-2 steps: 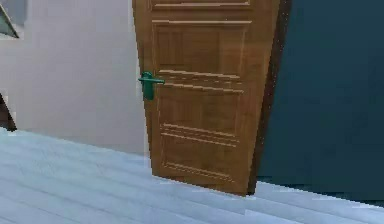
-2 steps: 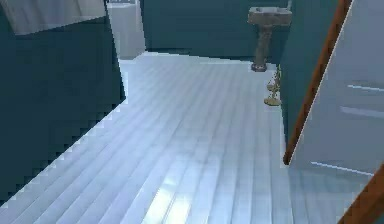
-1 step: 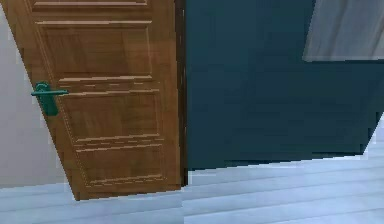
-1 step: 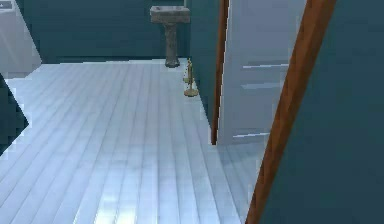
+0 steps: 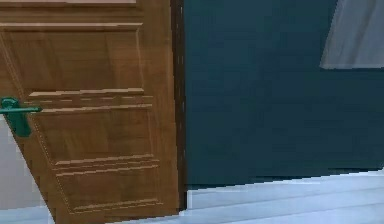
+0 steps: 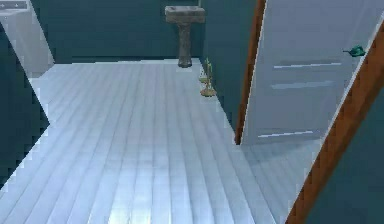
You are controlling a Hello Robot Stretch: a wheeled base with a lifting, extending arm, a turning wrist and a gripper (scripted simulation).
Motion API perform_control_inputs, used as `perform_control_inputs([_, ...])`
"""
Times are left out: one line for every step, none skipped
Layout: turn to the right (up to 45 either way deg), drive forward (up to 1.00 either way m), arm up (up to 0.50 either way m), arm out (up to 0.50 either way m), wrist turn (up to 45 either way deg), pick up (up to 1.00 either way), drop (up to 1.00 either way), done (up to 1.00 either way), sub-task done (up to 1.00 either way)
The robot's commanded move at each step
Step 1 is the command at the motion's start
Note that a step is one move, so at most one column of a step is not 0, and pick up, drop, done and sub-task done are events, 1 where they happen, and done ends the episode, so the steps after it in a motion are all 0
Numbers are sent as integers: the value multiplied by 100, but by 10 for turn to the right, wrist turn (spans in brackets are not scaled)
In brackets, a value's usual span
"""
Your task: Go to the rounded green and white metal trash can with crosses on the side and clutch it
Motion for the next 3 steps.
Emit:
perform_control_inputs([-450,0,0,0,0,0,0,0,0])
perform_control_inputs([-420,0,0,0,0,0,0,0,0])
perform_control_inputs([0,45,0,0,0,0,0,0,0])
